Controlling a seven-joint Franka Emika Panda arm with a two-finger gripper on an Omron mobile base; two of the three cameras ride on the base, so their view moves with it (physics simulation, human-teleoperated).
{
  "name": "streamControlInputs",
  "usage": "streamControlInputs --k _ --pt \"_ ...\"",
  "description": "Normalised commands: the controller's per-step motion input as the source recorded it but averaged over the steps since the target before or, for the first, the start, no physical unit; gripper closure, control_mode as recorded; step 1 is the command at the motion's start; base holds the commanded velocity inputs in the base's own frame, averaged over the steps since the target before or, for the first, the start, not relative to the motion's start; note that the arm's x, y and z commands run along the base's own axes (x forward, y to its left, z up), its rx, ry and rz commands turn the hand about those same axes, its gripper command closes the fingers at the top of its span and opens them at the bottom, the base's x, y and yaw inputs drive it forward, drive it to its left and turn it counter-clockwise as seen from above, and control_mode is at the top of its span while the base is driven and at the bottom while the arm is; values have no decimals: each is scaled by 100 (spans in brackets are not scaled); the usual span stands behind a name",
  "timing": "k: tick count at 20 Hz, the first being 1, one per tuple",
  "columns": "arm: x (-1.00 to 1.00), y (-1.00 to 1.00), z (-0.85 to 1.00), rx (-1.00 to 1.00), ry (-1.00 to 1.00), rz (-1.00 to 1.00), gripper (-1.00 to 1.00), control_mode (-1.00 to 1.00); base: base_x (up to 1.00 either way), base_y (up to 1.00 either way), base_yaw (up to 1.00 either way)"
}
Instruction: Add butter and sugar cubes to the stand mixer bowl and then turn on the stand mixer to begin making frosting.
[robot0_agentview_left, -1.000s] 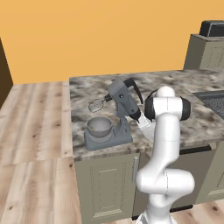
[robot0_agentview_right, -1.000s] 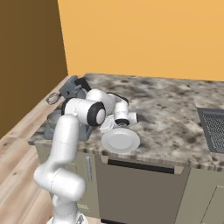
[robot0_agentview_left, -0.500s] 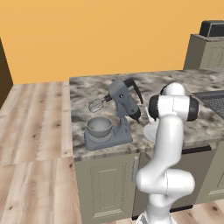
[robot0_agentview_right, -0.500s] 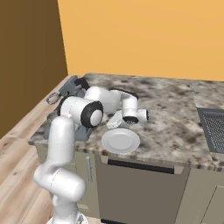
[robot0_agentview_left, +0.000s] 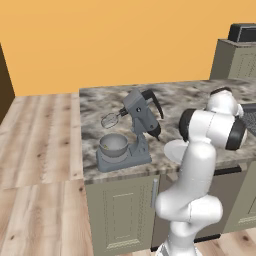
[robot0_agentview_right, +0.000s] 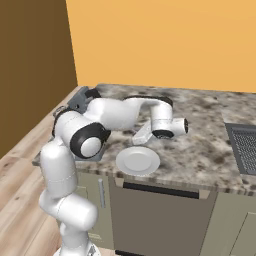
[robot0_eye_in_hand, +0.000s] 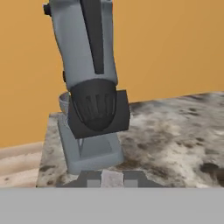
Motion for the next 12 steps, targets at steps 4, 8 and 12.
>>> streamControlInputs --k 4,8,12 --pt "-100 -12 75 -17 -18 -5 100 -100 0 0 0" --pt "-100 16 79 -18 -26 0 100 -100 0 0 0" --pt "-100 47 70 -22 -27 0 100 -100 0 0 0"
